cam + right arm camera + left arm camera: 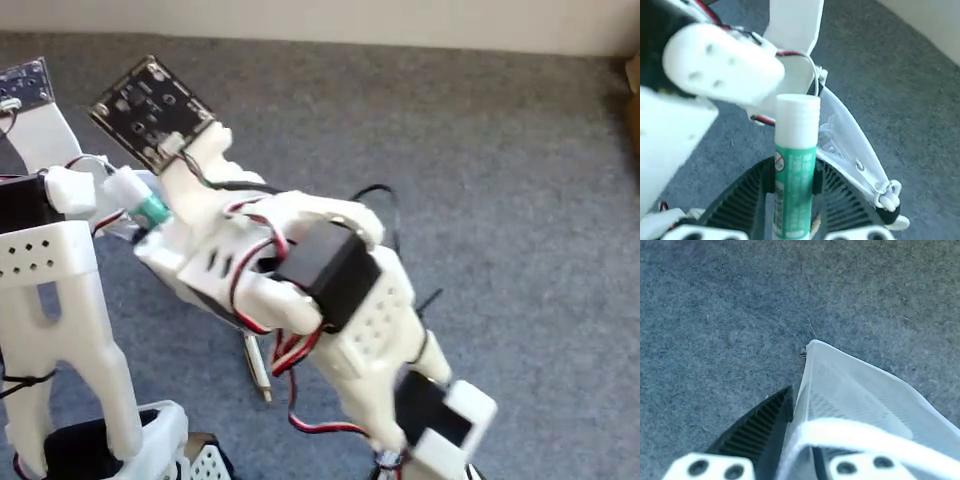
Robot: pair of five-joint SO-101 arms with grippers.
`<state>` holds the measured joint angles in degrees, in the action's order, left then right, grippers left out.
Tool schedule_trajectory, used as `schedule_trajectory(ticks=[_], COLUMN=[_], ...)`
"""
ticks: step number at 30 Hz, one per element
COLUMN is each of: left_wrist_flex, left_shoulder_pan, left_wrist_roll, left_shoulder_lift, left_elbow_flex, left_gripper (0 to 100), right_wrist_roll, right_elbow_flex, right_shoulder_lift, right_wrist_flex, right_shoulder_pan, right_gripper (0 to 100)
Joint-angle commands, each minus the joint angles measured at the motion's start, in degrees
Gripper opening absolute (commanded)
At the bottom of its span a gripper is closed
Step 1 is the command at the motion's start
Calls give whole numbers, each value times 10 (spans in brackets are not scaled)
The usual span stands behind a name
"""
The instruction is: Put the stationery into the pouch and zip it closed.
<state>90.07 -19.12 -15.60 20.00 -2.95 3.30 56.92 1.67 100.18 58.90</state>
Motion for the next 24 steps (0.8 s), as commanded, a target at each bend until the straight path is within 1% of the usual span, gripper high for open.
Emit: schedule_trajectory(ticks=[1, 5, 9, 13, 19, 24], left_wrist_flex=[-10, -10, -9, -6, -6, -6], left_shoulder_pan=[-6, -6, -6, -6, -29, -33], left_wrist_roll=[-4, -5, -5, -4, -6, -4], left_shoulder_lift=[-11, -11, -11, -11, -11, -11], left_elbow_flex=[-5, -3, -4, -5, -4, -6], left_gripper=[53, 53, 53, 53, 53, 53], right_wrist_roll=[63, 98, 87, 6, 4, 4], right_elbow_flex=[-95, -187, -250, -342, -536, -705], right_shoulder_lift=[-109, -201, -257, -292, -368, -431], right_wrist_flex=[10, -7, -110, -243, -469, -681], right_shoulder_pan=[-9, 0, 0, -11, -44, -44], right_gripper=[5, 5, 5, 5, 5, 5])
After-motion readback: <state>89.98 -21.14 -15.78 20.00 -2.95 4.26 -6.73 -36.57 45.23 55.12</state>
